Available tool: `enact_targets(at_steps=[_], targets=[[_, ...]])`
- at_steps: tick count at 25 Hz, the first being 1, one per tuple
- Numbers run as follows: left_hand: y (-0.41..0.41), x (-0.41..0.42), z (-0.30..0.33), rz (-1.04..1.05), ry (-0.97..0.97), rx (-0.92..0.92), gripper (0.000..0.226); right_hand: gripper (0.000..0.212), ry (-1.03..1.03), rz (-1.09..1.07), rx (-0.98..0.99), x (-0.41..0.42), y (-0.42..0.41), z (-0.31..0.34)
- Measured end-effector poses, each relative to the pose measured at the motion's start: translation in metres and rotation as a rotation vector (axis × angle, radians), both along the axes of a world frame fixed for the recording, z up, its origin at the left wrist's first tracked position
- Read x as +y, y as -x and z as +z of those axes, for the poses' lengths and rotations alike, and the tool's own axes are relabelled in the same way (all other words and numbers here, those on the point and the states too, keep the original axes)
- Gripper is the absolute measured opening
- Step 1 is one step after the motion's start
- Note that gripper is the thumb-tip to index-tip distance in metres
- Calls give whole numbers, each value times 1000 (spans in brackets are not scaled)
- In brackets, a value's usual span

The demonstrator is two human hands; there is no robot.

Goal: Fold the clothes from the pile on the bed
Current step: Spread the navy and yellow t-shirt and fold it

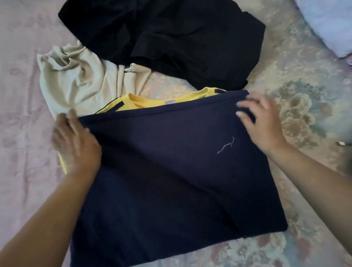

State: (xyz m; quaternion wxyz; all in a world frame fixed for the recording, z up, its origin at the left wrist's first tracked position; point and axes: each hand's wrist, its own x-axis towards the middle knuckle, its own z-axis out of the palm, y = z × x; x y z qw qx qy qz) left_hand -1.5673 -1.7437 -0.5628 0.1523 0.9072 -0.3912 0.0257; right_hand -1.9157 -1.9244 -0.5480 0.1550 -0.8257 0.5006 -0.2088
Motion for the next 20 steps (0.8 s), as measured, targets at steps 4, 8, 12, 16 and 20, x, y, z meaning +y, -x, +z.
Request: enact_targets(at_steps=[4, 8, 12, 16, 20], targets=[[110, -4, -12, -775, -62, -79, 55, 37, -302, 351, 183, 54, 23, -9], [165, 1, -46, -816, -284, -81, 56, 21, -202, 363, 203, 54, 20, -20], [164, 1, -57, -783, -294, -88, 57, 9, -142, 291, 200, 51, 11, -25], [166, 1, -54, -766, -318, -83, 57, 10, -183, 287, 281, 45, 3, -19], [165, 1, -52, -768, -341, -98, 57, 10, -527, 185, 138, 40, 2, 3]])
